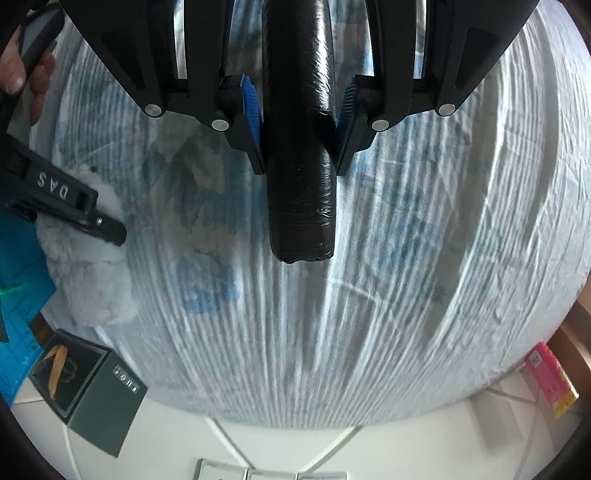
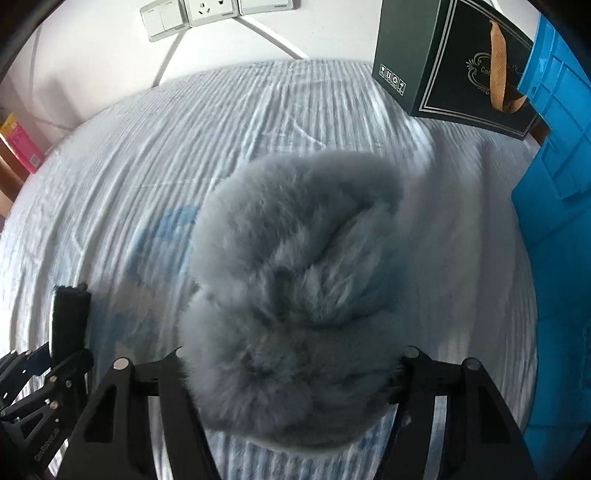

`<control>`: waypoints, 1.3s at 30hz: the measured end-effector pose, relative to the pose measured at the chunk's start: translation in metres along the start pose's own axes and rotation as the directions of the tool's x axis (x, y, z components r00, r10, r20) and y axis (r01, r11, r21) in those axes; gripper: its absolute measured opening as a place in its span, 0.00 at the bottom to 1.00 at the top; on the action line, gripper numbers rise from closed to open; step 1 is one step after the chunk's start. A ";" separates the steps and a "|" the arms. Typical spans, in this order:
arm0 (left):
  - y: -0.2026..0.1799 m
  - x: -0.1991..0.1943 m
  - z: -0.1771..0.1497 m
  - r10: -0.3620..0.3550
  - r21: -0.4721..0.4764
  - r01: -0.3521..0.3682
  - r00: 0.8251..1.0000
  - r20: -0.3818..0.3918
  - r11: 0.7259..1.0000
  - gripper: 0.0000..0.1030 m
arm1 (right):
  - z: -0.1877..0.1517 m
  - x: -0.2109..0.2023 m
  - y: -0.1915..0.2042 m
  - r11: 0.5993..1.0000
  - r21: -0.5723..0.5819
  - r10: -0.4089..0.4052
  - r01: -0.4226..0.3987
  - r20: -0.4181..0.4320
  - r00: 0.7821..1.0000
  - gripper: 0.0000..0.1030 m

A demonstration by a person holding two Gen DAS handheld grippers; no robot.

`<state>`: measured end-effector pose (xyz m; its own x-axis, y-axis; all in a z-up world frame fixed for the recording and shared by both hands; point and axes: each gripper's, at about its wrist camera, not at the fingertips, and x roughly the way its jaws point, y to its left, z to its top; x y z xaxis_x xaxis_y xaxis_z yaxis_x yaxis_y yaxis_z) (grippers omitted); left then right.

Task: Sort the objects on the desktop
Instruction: 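Lift cylinder and plush and carry both toward the blue crate, then lower cylinder and plush into the crate and open both tools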

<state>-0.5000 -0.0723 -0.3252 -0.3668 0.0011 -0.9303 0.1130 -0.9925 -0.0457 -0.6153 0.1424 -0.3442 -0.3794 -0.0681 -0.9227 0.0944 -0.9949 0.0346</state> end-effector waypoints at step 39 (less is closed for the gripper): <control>-0.181 -0.365 -0.079 -0.309 0.276 0.173 0.745 0.591 0.946 0.34 | -0.058 -0.422 -0.104 0.997 0.036 0.035 -0.074 0.628 0.777 0.60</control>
<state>-0.3138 0.1166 -0.0059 -0.8540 0.2352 -0.4641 -0.2112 -0.9719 -0.1040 -0.4112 0.2787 0.0196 -0.8699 -0.1347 -0.4744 0.0895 -0.9891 0.1166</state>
